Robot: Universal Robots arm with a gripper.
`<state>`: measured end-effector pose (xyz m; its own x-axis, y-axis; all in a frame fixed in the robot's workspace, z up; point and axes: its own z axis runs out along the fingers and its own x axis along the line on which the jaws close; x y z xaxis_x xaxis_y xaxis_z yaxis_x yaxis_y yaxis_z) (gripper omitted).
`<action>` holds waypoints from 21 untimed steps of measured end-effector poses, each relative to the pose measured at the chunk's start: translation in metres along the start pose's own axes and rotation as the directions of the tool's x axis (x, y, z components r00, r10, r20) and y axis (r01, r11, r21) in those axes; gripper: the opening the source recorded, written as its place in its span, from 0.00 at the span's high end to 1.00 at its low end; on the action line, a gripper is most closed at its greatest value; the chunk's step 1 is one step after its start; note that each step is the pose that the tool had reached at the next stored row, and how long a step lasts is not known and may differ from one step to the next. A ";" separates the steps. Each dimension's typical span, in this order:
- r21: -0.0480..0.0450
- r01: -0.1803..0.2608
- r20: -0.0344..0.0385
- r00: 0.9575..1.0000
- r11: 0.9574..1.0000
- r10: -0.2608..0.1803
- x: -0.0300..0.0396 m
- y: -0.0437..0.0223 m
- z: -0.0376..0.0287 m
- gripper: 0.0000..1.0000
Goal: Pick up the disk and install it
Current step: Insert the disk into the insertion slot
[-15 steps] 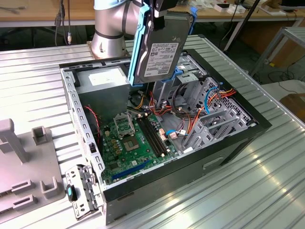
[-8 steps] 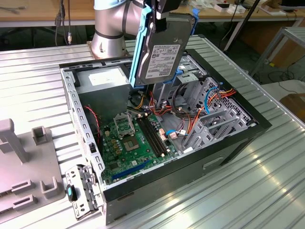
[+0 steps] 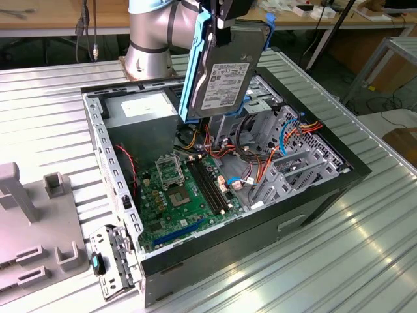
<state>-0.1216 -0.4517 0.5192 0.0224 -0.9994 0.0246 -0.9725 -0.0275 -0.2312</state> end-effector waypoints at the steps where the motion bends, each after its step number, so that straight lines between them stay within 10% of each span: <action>1: 0.000 0.000 0.000 1.000 1.000 0.000 0.0000 -0.0001 0.0001 0.63; 12: 0.001 0.000 0.000 1.000 1.000 0.000 0.0000 -0.0004 0.0002 0.63; 21: 0.036 0.000 -0.001 1.000 0.999 0.000 0.0001 -0.0025 0.0007 0.63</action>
<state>-0.1190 -0.4517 0.5192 0.0221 -0.9994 0.0253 -0.9635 -0.0281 -0.2662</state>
